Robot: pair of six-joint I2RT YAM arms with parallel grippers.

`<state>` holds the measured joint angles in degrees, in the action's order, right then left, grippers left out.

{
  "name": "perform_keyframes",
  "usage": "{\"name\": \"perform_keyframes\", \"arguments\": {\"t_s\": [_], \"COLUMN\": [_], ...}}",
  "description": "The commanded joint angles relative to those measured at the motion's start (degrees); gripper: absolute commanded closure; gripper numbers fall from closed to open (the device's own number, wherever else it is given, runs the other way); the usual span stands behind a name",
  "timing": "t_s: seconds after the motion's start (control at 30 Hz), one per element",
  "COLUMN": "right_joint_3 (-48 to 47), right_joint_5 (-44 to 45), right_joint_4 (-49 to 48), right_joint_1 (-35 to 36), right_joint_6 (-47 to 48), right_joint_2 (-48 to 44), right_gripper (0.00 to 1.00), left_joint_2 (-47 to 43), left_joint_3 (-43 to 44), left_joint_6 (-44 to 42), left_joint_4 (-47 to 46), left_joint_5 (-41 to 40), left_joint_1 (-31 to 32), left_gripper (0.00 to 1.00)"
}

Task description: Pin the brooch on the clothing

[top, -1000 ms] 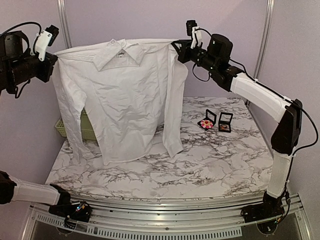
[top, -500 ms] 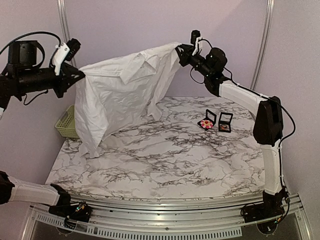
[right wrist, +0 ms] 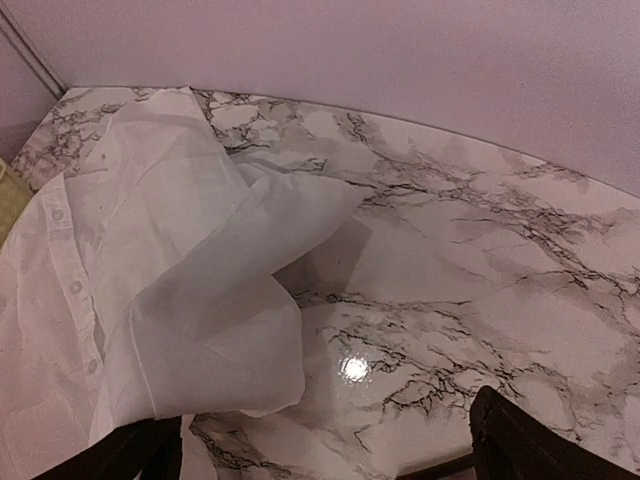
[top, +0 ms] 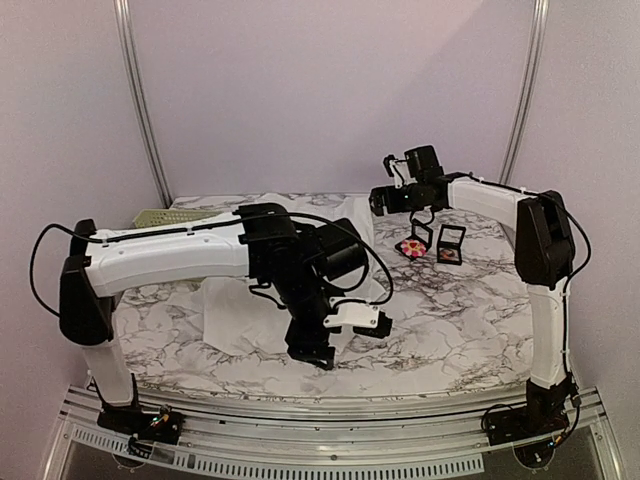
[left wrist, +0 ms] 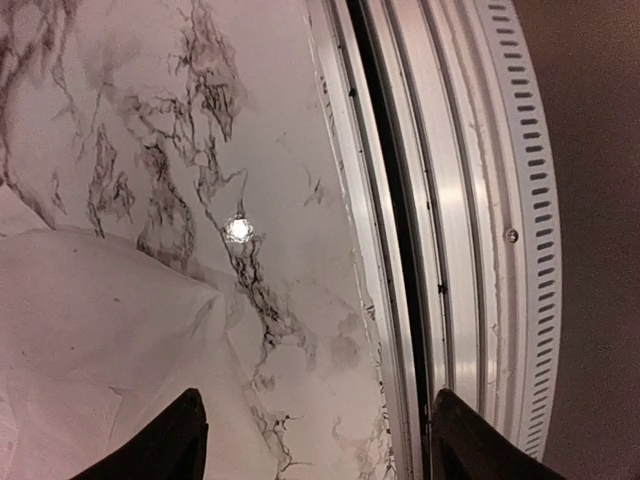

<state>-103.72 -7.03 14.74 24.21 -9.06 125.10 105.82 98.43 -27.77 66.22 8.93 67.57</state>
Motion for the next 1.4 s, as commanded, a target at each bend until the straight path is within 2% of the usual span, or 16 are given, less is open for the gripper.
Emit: {"name": "perform_keyframes", "arguments": {"t_s": [0.0,0.1,0.17,0.23,0.33,0.43,0.53,0.73,0.9,1.1,1.23,1.37], "right_joint_3": [-8.86,-8.04,-5.2,-0.2,10.62,20.08,22.76,21.92,28.54,38.57,43.02,44.49], "right_joint_5": [11.54,12.46,11.26,11.22,8.05,2.09,-3.99,-5.96,2.0,8.52,11.32,13.75], "right_joint_4": [19.08,21.84,21.74,19.72,11.73,1.82,-3.49,0.28,5.81,9.08,11.2,13.42], "right_joint_1": [-2.24,-1.98,-0.71,3.15,10.59,19.4,25.08,28.1,27.95,23.86,20.69,18.64], "right_joint_6": [3.03,2.85,0.56,-0.45,0.22,1.72,-0.75,-10.06,-16.16,-22.35,-22.79,-22.08], "right_joint_2": [-4.03,-5.69,-7.7,-10.74,-16.48,-20.33,-18.82,-7.51,-6.99,-11.53,-16.6,-20.99], "right_gripper": [0.01,0.03,0.07,0.12,0.19,0.3,0.42,0.63,0.66,0.67,0.67,0.66], "left_joint_2": [0.47,-4.21,-6.84,-9.16,-13.51,-18.77,-22.36,-20.03,-18.06,-19.9,-22.54,-22.12], "left_joint_3": [5.14,3.44,2.48,1.34,-2.91,-11.97,-19.99,-28.75,-31.79,-33.5,-34.54,-37.38], "left_joint_6": [-2.6,-0.97,1.75,4.52,6.39,4.7,2.96,2.4,2.05,-0.63,-11.37,-24.16], "left_joint_4": [6.62,2.91,0.4,-1.25,-4.26,-9.89,-16.02,-22.01,-24.9,-25.94,-25.43,-29.96], "left_joint_5": [0.34,-2.81,-4.96,-6.29,-7.76,-13.97,-18.83,-24.56,-30.42,-29.96,-24.39,-23.41], "left_joint_1": [-0.79,-6.37,-12.93,-20.64,-31.78,-38.34,-41.51,-45.86,-49.44,-52.87,-54.22,-54.62], "left_gripper": [0.22,0.22,0.23,0.29,0.37,0.41,0.44,0.49,0.5,0.4,0.28,0.24]}}
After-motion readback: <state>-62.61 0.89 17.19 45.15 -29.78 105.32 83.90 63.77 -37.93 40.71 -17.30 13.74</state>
